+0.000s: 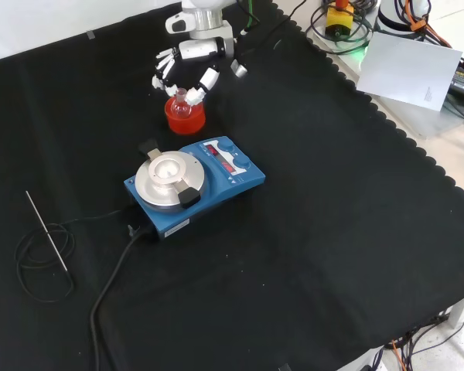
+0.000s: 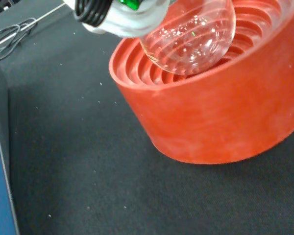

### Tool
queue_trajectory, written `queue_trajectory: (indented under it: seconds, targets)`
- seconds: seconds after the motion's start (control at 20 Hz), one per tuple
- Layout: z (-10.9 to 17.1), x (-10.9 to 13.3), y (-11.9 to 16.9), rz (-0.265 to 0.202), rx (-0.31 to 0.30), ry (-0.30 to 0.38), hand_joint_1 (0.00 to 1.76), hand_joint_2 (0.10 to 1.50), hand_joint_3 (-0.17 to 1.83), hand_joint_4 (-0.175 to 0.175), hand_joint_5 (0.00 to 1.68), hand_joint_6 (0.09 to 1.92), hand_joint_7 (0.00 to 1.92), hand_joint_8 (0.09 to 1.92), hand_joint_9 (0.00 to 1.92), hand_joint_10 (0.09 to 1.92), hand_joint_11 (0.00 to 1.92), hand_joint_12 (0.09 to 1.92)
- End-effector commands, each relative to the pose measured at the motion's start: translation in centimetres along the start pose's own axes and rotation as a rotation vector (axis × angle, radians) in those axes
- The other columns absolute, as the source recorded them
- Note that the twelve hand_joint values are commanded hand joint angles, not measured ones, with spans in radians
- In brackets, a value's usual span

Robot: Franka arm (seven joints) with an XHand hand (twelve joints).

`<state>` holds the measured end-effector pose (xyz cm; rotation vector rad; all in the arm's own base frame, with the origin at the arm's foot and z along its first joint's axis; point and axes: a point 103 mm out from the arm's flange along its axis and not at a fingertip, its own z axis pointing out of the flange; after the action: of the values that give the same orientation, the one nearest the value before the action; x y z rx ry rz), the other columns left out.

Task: Pick up the round-bottom flask.

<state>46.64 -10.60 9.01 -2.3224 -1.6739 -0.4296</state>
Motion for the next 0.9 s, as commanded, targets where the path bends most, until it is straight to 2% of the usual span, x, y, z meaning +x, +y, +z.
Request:
queue_trajectory:
  seconds: [0.05, 0.5, 0.9]
  targets:
    - [-0.6, 0.4, -0.1, -0.001, -0.005, 0.016, 1.04, 0.87, 0.57, 0.065, 0.94, 1.20, 0.51, 0.62, 0.69, 0.59, 0.23, 1.31]
    - [-5.2, 3.3, -0.4, -0.023, 0.025, -0.015, 1.06, 0.80, 0.71, 0.048, 0.96, 1.23, 0.52, 0.62, 0.72, 0.59, 0.29, 1.31]
    - [-9.1, 6.6, -1.8, -0.074, 0.020, -0.050, 1.07, 0.77, 0.76, 0.027, 0.97, 1.24, 0.53, 0.62, 0.73, 0.59, 0.31, 1.31]
